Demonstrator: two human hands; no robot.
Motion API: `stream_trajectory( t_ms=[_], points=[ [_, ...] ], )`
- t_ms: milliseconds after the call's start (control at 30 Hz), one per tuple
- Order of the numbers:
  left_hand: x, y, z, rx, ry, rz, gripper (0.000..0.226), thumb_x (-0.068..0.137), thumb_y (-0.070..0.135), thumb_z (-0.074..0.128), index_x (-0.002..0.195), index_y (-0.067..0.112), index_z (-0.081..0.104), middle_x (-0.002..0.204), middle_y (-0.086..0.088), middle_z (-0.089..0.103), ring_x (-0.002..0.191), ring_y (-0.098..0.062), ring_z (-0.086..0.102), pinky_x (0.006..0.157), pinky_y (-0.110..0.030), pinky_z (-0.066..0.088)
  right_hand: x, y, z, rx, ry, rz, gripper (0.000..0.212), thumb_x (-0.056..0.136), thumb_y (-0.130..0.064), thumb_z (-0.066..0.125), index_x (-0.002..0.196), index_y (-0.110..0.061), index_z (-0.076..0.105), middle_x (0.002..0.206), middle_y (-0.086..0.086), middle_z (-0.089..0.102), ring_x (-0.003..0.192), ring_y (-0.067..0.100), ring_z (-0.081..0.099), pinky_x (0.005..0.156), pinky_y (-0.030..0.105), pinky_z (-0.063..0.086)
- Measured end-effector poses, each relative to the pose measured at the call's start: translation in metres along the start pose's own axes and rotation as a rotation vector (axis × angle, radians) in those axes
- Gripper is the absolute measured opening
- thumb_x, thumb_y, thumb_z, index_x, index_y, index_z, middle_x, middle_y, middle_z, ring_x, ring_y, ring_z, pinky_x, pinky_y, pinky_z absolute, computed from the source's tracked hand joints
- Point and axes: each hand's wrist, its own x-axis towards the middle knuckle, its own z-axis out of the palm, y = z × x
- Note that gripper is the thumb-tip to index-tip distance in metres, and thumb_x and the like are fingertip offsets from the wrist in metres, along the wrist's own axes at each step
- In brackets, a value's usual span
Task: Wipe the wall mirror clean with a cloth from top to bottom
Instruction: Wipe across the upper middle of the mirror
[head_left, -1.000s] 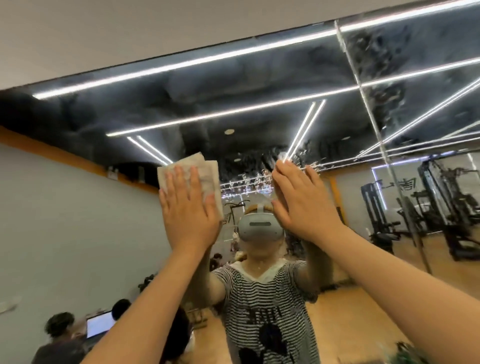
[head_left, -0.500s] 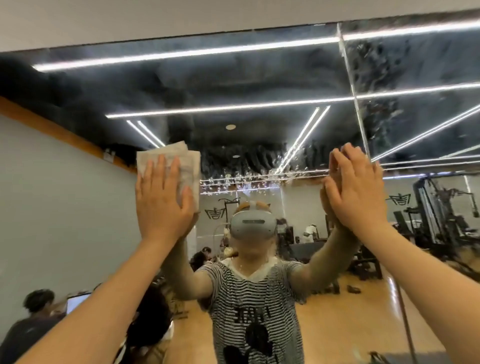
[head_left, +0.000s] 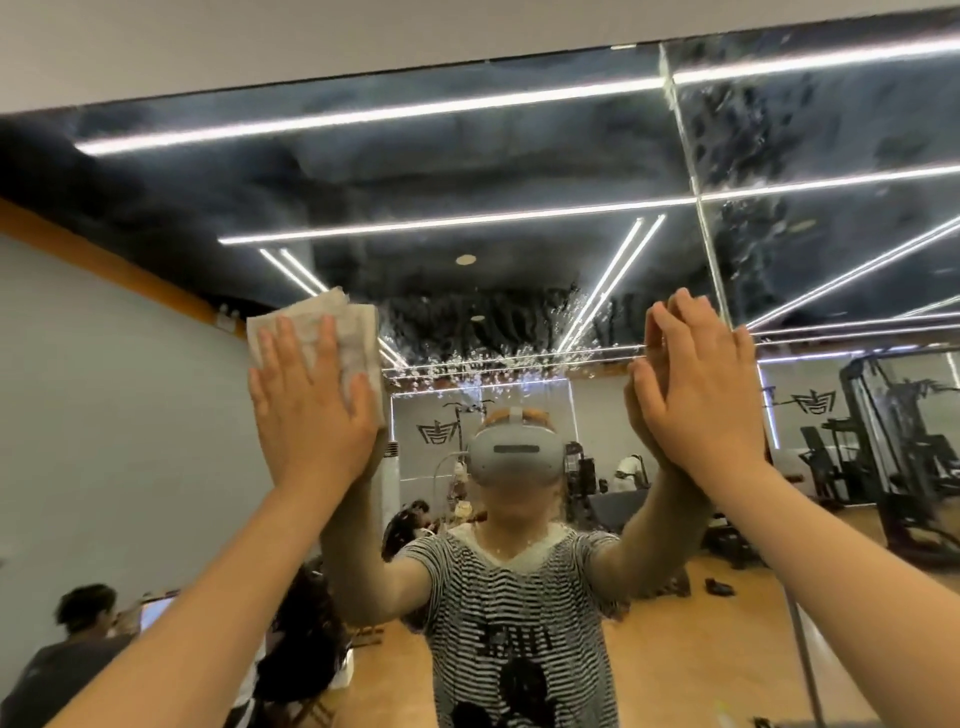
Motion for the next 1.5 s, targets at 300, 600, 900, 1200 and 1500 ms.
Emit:
stream_trajectory(
  t_ms=[300, 600, 900, 1200, 1500],
  points=[
    [0.006, 0.028, -0.004, 0.025, -0.142, 0.452, 0.068, 0.093, 0.054, 0.004, 0.154, 0.025, -0.003, 0.161, -0.011, -0.012, 0.148, -0.022, -0.014, 0.116, -0.034, -0.016, 0.0, 0.001, -0.001, 0.019, -0.005, -0.012, 0.063, 0.092, -0.045, 0.031, 0.144, -0.011, 0.039, 0.153, 0.013, 0.034, 0.143, 0.029, 0.026, 0.118, 0.053, 0.015],
    [0.018, -0.03, -0.012, 0.084, -0.054, 0.166, 0.065, 0.1, 0.05, 0.016, 0.155, 0.017, 0.01, 0.161, -0.017, 0.009, 0.149, -0.033, 0.006, 0.116, -0.056, 0.005, 0.001, 0.003, 0.0, 0.024, 0.0, -0.014, 0.057, 0.092, -0.039, 0.039, 0.142, -0.012, 0.04, 0.151, 0.012, 0.036, 0.143, 0.029, 0.028, 0.118, 0.054, 0.016],
    [0.008, 0.014, -0.003, 0.034, -0.078, 0.217, 0.075, 0.09, 0.054, 0.005, 0.155, 0.016, -0.003, 0.162, -0.015, -0.007, 0.149, -0.027, -0.012, 0.117, -0.038, -0.011, 0.0, 0.001, 0.002, 0.026, 0.021, -0.011, 0.058, 0.091, -0.039, 0.038, 0.141, -0.011, 0.041, 0.15, 0.013, 0.038, 0.143, 0.029, 0.028, 0.117, 0.055, 0.016],
    [0.035, 0.014, -0.008, 0.116, -0.147, 0.826, 0.074, 0.099, 0.05, 0.017, 0.151, -0.002, 0.017, 0.158, -0.022, 0.013, 0.148, -0.03, 0.009, 0.12, -0.033, 0.0, 0.0, 0.0, 0.001, 0.012, -0.001, -0.011, 0.062, 0.09, -0.043, 0.032, 0.142, -0.01, 0.041, 0.15, 0.014, 0.037, 0.143, 0.03, 0.027, 0.116, 0.056, 0.018],
    [0.08, 0.025, -0.009, 0.029, -0.066, 0.435, 0.084, 0.087, 0.057, 0.003, 0.154, 0.006, 0.001, 0.162, -0.014, -0.002, 0.15, -0.024, -0.005, 0.118, -0.032, -0.011, 0.0, 0.003, 0.002, 0.031, 0.024, -0.023, 0.062, 0.091, -0.044, 0.029, 0.142, -0.01, 0.042, 0.15, 0.014, 0.039, 0.143, 0.029, 0.028, 0.117, 0.055, 0.018]
  ],
)
